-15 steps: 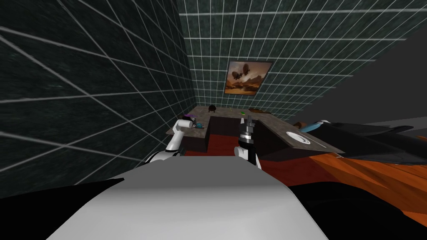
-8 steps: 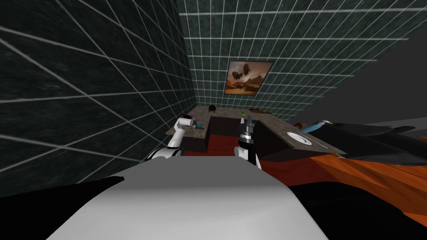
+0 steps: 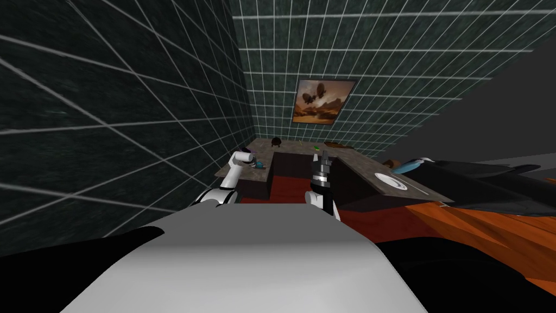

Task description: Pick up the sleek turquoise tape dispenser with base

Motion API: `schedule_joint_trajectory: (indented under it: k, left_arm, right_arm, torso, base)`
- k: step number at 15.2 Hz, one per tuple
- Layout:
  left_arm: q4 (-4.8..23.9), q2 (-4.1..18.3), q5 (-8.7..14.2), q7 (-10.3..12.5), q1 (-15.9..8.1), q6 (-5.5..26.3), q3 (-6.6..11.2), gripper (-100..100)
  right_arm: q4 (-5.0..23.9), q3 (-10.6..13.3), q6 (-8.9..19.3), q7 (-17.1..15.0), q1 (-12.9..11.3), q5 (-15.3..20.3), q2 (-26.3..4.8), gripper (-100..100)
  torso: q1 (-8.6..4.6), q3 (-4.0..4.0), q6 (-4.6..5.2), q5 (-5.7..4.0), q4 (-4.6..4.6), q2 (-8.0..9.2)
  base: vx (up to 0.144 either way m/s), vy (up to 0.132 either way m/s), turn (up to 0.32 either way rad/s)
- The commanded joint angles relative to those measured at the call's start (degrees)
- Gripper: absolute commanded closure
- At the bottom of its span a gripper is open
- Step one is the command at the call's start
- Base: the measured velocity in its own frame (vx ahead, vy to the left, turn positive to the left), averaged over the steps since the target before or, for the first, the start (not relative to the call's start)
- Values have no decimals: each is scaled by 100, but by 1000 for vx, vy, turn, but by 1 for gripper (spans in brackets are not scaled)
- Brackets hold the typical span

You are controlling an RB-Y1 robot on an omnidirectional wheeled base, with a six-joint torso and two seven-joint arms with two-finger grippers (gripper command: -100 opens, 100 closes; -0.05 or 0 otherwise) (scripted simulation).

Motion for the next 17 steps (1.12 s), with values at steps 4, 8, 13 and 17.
schedule_joint_trajectory:
  k: [4, 8, 13, 17]
  left_arm:
    - [269, -8, 42, 131, -245, 497, 2, -100]
    - [367, -15, 54, 177, -335, 649, 0, -100]
    - [885, -2, 39, 102, -457, 299, 71, -100]
    - [1224, 7, 29, 47, -533, 45, 120, -100]
  right_arm:
    - [0, 0, 0, 0, 0, 0, 0, 0]
    - [0, 0, 0, 0, 0, 0, 0, 0]
    - [0, 0, 0, 0, -1, 0, 0, 0]
    - [0, 0, 0, 0, -1, 0, 0, 0]
  torso:
    - [0, 0, 0, 0, 0, 0]
    - [-2, 0, 0, 0, 0, 0]
    - [0, 8, 0, 0, 2, 15]
    - [0, 9, 0, 0, 3, 17]
  base:
    - [23, -1, -7]
    - [24, -4, -12]
    - [-9, -4, -29]
    - [-13, -4, -26]
